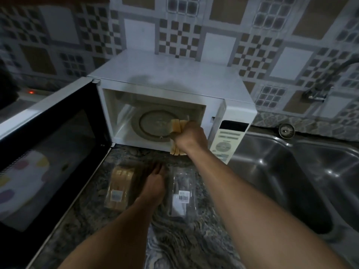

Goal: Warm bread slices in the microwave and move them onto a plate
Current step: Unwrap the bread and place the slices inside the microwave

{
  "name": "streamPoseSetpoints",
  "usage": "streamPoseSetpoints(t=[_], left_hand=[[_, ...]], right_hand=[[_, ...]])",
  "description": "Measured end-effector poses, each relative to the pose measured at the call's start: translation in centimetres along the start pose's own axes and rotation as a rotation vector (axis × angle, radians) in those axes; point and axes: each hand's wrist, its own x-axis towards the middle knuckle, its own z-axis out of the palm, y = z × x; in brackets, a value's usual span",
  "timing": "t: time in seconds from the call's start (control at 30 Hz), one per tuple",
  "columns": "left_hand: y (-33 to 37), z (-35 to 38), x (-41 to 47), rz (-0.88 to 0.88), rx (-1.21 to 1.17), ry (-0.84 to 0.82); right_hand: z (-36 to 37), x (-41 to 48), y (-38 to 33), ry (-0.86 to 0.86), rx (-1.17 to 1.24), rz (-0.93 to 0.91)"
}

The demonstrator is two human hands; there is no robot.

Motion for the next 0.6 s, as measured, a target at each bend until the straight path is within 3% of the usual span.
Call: streamPoseSetpoints(t=[0.3,0.6], left_hand=[[-1.8,1.7,2.1,-0.006,0.159,0.045],[-2.4,2.4,2.6,-0.011,0.104,0.07]], right_hand=[[5.6,7.8,-1.2,0.068,0.014,-0.028],[7.4,12.4,-1.9,0.074,0.058,0.041]])
